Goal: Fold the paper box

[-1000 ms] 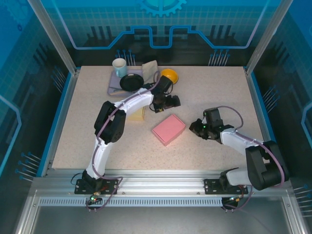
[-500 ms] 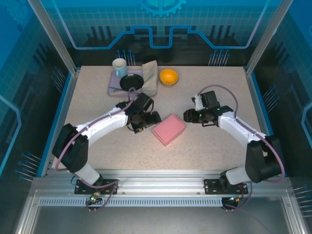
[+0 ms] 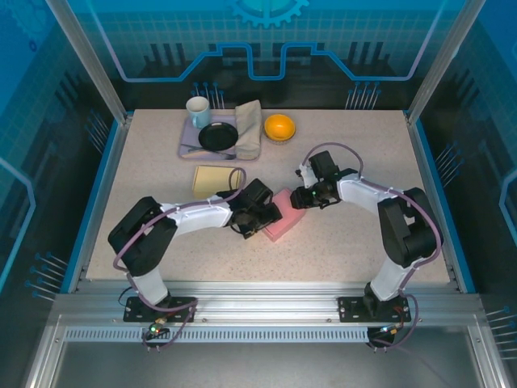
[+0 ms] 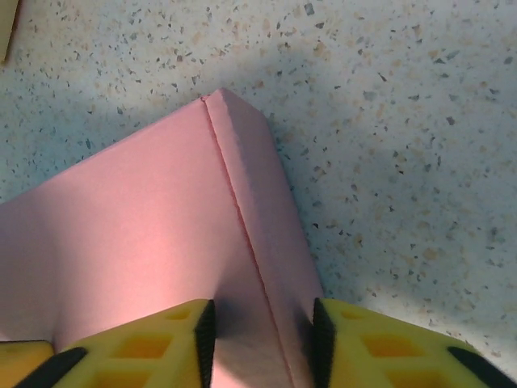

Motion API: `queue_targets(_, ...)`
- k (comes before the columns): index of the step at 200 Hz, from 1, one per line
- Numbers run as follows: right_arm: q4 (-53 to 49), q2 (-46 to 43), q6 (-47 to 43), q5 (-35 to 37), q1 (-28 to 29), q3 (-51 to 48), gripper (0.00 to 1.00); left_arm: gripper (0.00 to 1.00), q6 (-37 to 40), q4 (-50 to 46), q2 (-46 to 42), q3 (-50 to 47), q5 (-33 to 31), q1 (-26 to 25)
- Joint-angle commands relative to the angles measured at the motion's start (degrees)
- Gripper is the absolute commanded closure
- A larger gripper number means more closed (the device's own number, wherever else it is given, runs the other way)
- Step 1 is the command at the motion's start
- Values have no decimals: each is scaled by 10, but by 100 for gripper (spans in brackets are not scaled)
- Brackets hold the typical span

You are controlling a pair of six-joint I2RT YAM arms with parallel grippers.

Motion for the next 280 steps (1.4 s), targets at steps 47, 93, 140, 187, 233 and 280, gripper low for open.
queue_targets(47, 120, -20, 222, 12, -26, -70, 76, 29, 111, -34, 137, 214, -35, 48)
queue_targets(93, 124, 12, 259, 49, -37, -15, 73, 29, 186, -53, 234, 350, -24, 94)
queue_targets(140, 130, 25, 259, 54, -44, 2, 62, 26, 246, -94, 257, 421, -40, 110)
queue_targets(187, 58, -44, 195, 67, -82, 26, 54, 13, 267, -105, 168, 371, -80, 118)
queue_targets(233, 2, -157, 110, 130, -120, 3, 49, 1, 327, -85, -16, 250, -150, 167)
queue_targets(280, 68, -310, 60, 249, -156, -105, 0, 1, 452, -12, -259, 14, -327, 269)
